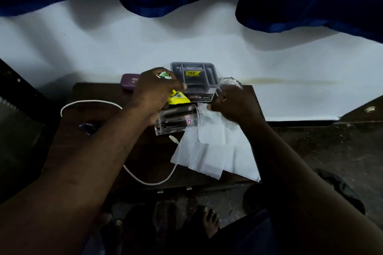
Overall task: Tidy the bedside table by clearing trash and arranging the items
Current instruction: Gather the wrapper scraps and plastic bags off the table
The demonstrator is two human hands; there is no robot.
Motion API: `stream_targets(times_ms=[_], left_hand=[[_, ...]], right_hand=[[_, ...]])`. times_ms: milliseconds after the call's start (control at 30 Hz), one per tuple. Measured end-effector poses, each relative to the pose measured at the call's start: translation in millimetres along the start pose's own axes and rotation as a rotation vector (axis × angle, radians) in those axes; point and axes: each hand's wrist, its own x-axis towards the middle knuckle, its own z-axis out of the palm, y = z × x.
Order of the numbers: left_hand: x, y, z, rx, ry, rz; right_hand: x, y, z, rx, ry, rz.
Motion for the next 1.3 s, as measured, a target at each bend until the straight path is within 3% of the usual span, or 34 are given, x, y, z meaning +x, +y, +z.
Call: stream_targets(times_ms=[167, 367, 467, 633, 867, 967, 1033, 1167, 1300], left_hand=[[1.5, -5.0, -6.0, 0.056, 0.011, 0.05], [0.0, -4.7, -12.6, 0.08, -0.006, 0.058], [2.1, -4.6, -15.8, 0.086, 0.005, 0.074], [4.2, -2.2, -17.8, 0.09, 0.091, 0.093], [6.5, -1.5, -25.2, 0.062, 0.262, 0.078], [6.6, -0.7, -27.7, 0.002, 0.259, 0.047], [4.8, -1.6, -27.3, 0.008, 0.231, 0.057], [-3.0, -5.5, -17.3, -0.019, 0.201, 0.104], [-14.3, -9.9, 2.5, 0.099, 0.237, 0.157]], right_hand=[[0.9, -7.7, 24.5, -0.027, -0.074, 0.004], [-0.5, -13.1, 22.9, -0.081, 0.086, -0.018], [3.2, -16.1, 0.1, 0.135, 0.093, 0.036], [-2.7, -21.0, -27.7, 0.773, 0.058, 0.198], [-9.9, -26.7, -24.1, 0.936, 0.13, 0.109], [-13.2, -28.6, -24.9, 1.004, 0.136, 0.02], [-14.5, -32.8, -28.9, 0.985, 0.152, 0.064], [-24.9, -49.4, -35.5, 1.383, 0.047, 0.347], [-39.9, -63.1, -38.7, 1.707, -0.191, 0.302]])
